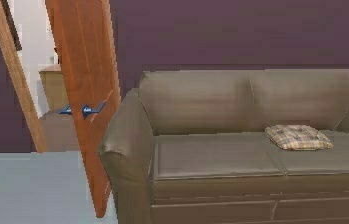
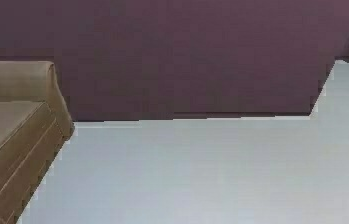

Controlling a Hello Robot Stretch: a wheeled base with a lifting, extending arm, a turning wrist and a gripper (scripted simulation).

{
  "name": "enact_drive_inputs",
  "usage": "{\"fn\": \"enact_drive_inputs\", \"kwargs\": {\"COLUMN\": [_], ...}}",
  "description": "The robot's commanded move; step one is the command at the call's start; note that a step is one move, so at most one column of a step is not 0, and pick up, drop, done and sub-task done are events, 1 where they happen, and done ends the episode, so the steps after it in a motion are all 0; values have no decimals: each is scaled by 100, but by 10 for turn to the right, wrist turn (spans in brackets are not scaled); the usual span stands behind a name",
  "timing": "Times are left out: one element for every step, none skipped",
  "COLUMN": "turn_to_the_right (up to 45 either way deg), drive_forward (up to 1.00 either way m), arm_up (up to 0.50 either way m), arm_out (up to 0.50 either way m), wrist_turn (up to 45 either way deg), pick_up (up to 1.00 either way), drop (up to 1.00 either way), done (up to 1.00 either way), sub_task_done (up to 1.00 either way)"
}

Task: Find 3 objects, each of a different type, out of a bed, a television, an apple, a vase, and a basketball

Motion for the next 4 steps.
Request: {"fn": "enact_drive_inputs", "kwargs": {"turn_to_the_right": [0,-450,-30,-60], "drive_forward": [15,0,0,0], "arm_up": [0,0,0,0], "arm_out": [0,0,0,0], "wrist_turn": [0,0,0,0], "pick_up": [0,0,0,0], "drop": [0,0,0,0], "done": [0,0,0,0], "sub_task_done": [0,0,0,0]}}
